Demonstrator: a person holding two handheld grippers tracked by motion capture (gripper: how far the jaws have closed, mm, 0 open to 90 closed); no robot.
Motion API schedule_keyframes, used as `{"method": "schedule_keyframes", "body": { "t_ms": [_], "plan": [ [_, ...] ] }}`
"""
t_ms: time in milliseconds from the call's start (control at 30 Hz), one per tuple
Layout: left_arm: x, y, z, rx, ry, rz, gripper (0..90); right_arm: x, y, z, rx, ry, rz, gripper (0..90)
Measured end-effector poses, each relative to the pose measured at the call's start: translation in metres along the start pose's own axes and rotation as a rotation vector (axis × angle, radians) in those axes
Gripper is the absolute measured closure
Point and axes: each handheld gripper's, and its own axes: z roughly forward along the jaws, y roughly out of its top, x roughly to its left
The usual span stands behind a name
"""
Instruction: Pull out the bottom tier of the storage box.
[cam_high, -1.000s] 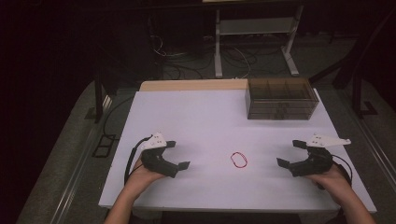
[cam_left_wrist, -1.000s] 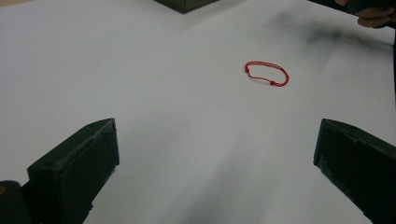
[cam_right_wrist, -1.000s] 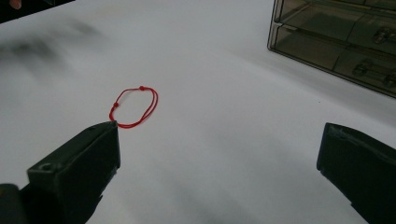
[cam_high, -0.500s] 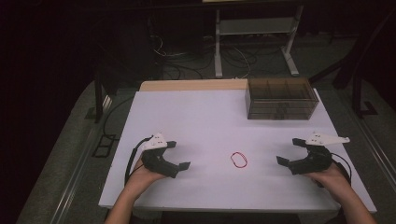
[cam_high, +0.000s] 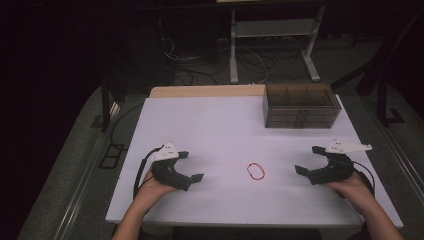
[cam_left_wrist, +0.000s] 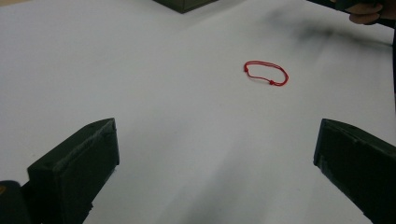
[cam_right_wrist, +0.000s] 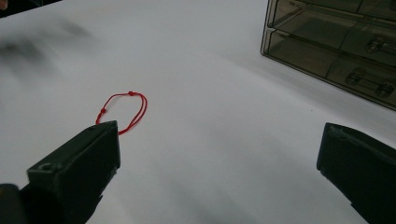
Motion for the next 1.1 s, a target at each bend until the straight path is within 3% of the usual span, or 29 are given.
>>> {"method": "schedule_keyframes", "body": {
  "t_ms": [933, 1100],
  "plan": [
    [0.0002, -0.0001, -0.0002, -0.004, 0.002, -0.002, 0.0, -0.0034, 0.0059, 0.0041, -0.003, -0.015, -0.007, 0.0],
    [0.0008, 0.0001, 0.0008, 0.004, 0.004, -0.02, 0.0, -0.0049, 0.0061, 0.0061, 0.004, -0.003, 0.009, 0.0]
  ]
}}
